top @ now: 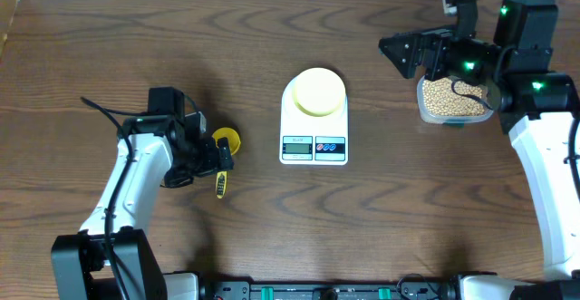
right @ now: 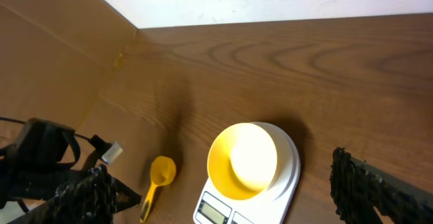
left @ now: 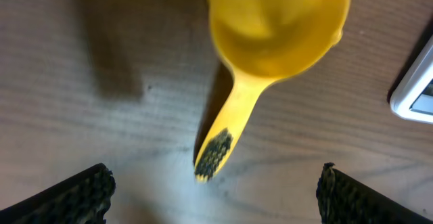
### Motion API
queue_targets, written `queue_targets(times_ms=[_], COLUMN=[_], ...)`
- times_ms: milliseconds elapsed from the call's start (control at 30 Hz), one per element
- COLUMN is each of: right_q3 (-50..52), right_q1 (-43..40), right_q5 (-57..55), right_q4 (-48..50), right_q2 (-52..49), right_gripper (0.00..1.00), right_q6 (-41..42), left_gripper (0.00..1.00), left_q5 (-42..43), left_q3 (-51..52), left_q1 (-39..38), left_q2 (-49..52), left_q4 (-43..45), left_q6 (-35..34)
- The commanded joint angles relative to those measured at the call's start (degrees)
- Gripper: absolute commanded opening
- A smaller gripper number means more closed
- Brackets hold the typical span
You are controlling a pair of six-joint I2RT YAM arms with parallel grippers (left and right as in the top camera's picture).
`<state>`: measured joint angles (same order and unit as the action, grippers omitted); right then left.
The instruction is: Scoop item into bowl and weigh 50g on scale
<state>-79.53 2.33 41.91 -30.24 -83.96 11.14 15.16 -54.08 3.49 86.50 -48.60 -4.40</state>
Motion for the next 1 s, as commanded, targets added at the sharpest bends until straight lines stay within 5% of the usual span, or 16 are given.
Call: queue_targets(times_ms=[0, 667, 967], right_q3=[-1.0, -1.0, -1.0], right_q1=[2.6, 4.9, 4.9], right_q5=[-3.2, -3.5, -4.5], right_q4=[0.3, 0.0, 0.0], right_q2=[0.4, 0.4, 0.4], right_gripper=[0.99, 0.99, 0.99], right_q6=[-3.0, -3.1, -3.1], left_gripper=[0.99, 0.93, 0.6], left_q5=[0.7, -0.7, 0.5], left_q3=[2.8, 3.7, 3.7], left_q1=[-2.1, -4.0, -4.0], left_q2=[0.4, 10.3, 12.7], left_q4=[5.0, 11.3, 13.0], left_q6=[1.7, 1.7, 3.3])
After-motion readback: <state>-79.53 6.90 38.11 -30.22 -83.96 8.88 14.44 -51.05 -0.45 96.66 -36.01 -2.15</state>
